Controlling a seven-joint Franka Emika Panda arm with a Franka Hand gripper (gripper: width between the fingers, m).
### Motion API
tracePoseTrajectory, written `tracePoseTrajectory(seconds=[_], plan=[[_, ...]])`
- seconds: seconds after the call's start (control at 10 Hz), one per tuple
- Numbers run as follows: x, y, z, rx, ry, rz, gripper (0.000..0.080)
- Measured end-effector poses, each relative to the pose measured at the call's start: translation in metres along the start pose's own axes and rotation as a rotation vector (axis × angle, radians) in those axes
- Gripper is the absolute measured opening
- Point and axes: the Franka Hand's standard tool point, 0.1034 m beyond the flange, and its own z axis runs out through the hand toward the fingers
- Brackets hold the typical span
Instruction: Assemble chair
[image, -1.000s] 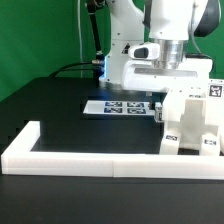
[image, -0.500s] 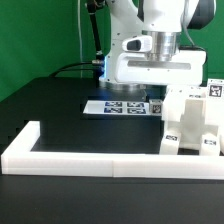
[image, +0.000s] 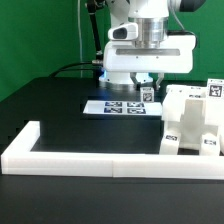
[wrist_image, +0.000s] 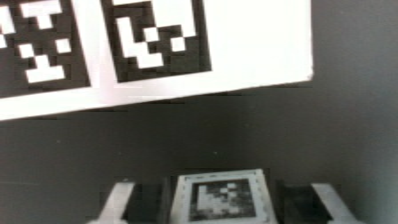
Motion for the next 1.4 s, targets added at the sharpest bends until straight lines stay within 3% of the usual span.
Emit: tracePoseTrajectory(seconds=[0.1,0.2,0.3,0.7,1.0,1.1,1.4], plan=[[0.013,-0.019,-0.024,-0.013,-0.009,-0.044,0.0285],[0.026,-0.026,-0.041,-0.007,0.035,-0.076,0.0285],[0.034,-0.027,-0.04,-0.01,0.039,-0.076,0.0285],[0.032,-0.026,-0.039,-0.012,0.034,-0.076,0.0285],[0.064,-0.032,-0.086,0.011,0.031,-0.096,0.0285],[0.073,-0.038,-0.096,-0.004,0.022,-0.091,0.0285],[0.073,-0.036,-0.091,-0.006,0.027,-0.108,0.0285]])
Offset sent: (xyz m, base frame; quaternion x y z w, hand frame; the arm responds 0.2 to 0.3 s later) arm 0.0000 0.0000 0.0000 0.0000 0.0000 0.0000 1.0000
